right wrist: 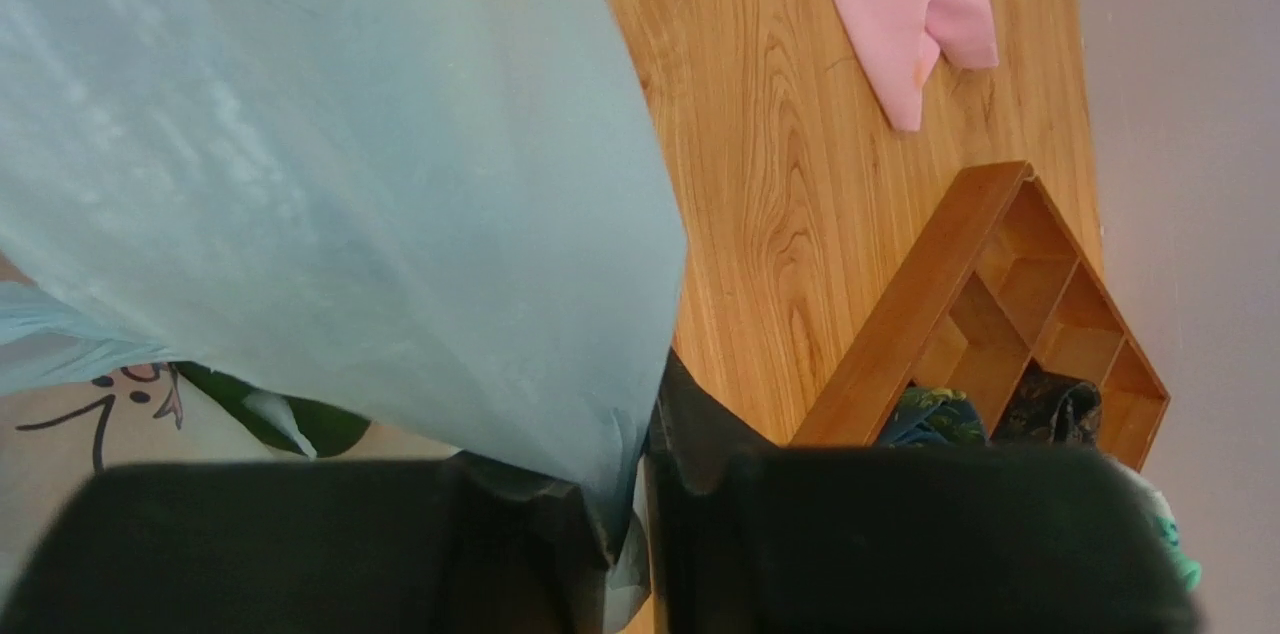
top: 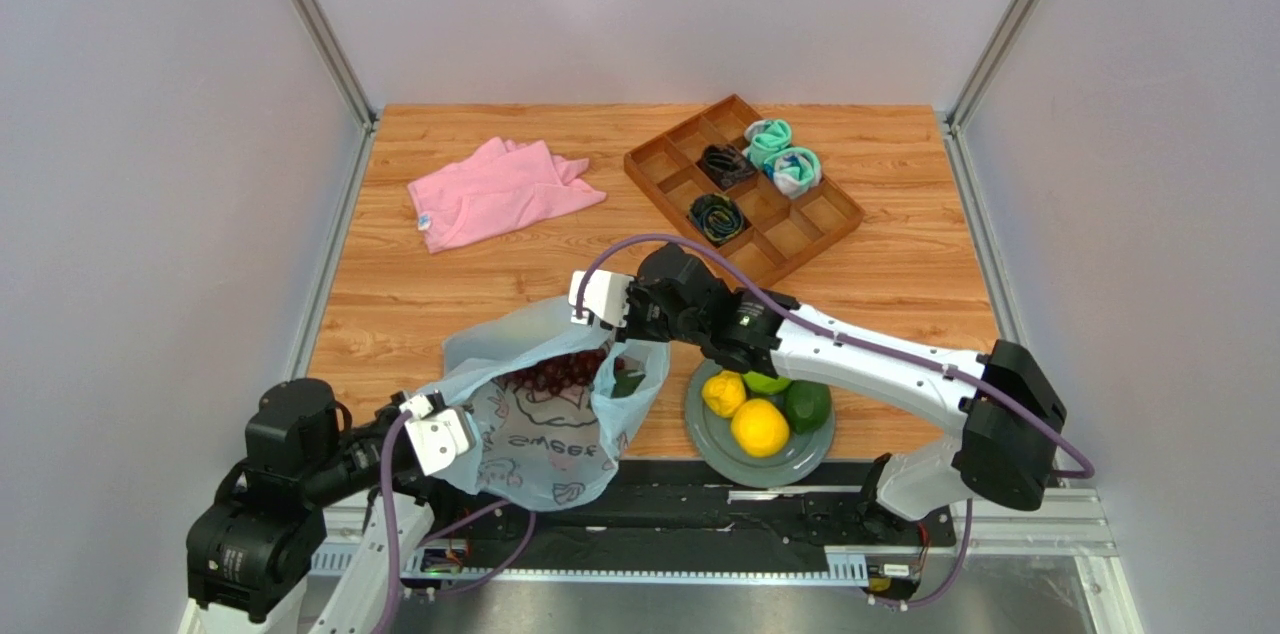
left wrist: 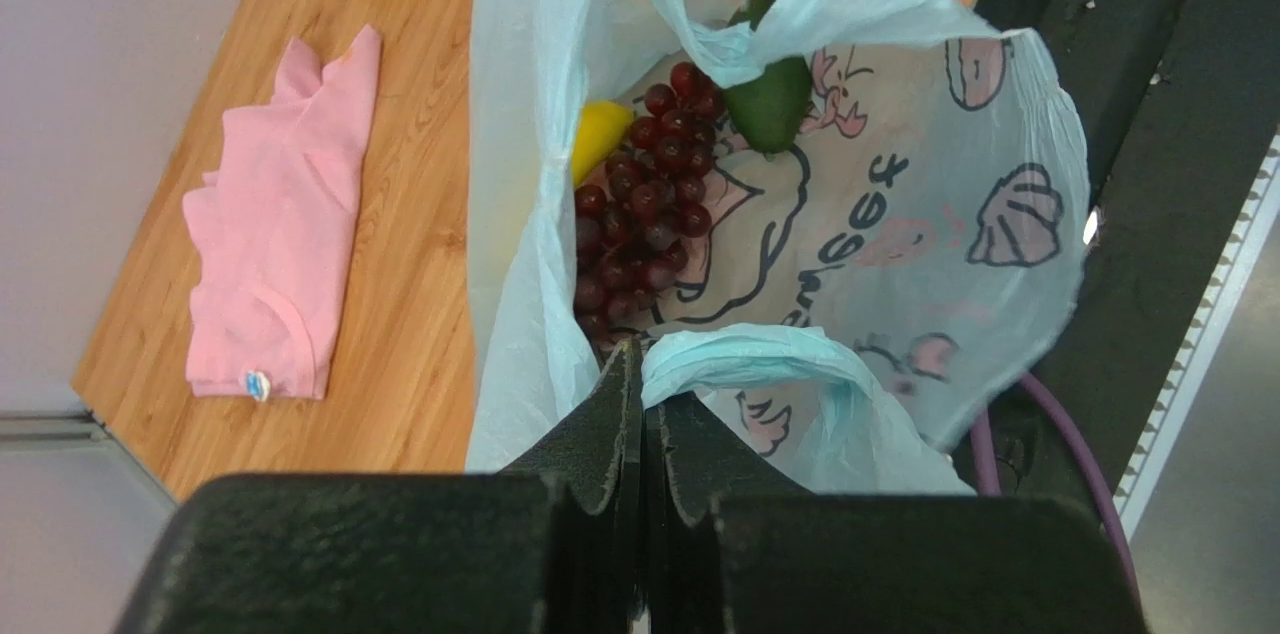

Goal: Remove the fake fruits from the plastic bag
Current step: Adjust the plastic bag at the center of the board.

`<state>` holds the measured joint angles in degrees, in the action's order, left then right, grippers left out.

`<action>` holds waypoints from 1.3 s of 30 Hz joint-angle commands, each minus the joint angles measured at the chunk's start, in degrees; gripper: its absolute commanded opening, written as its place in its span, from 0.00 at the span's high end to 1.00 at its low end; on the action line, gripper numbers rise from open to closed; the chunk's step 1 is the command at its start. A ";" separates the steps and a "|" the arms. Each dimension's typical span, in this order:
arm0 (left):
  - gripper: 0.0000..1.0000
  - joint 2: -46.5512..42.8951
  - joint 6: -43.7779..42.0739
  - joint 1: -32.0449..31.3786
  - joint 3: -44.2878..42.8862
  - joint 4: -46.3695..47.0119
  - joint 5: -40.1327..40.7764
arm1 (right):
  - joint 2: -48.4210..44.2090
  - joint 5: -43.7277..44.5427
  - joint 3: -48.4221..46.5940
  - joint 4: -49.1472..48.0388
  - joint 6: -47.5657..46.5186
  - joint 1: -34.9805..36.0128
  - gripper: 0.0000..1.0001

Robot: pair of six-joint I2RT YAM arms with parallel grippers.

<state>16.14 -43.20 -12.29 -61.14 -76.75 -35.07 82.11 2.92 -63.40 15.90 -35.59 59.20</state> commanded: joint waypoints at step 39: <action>1.00 0.65 11.74 0.25 -1.87 13.65 2.72 | 25.20 -30.96 -23.53 15.04 4.04 8.30 0.66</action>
<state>18.00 -33.01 -12.29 -61.69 -65.71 -31.35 103.55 -31.64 -88.09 34.30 -32.71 65.43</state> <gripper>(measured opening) 0.008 0.336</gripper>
